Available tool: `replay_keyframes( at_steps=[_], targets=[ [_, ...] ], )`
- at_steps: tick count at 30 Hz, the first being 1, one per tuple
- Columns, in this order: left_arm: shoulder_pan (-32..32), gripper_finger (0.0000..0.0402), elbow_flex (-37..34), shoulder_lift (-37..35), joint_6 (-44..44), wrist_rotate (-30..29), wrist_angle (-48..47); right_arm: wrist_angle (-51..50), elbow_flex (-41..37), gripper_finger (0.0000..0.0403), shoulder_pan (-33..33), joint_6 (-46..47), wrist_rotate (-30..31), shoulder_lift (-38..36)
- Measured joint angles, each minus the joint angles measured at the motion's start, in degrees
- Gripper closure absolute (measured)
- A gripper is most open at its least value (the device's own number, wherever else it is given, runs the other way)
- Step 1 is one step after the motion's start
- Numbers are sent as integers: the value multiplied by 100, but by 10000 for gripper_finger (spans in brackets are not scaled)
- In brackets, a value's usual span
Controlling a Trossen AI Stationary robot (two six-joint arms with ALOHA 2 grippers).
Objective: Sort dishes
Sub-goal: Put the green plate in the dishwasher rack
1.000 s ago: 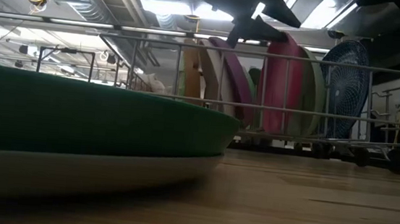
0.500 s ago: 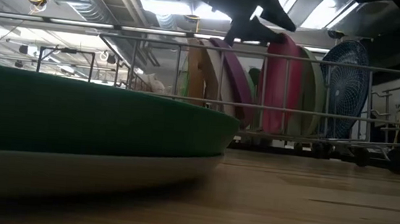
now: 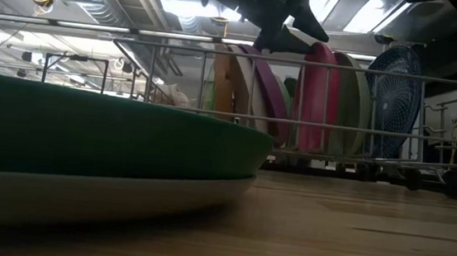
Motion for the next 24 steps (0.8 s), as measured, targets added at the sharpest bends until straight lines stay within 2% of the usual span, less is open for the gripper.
replay_keyframes(
  at_steps=[5, 13, 24],
  targets=[
    [-2, 240, 0, -2, 315, 233, -49, -4, 0, 267, 1, 0, 0, 0],
    [80, 205, -2, -206, 738, 266, -225, -55, 0, 267, 2, 0, -3, 0],
    [185, 201, -2, -701, 771, 270, -1344, -100, 0, 267, 0, 0, -335, -2]
  ],
)
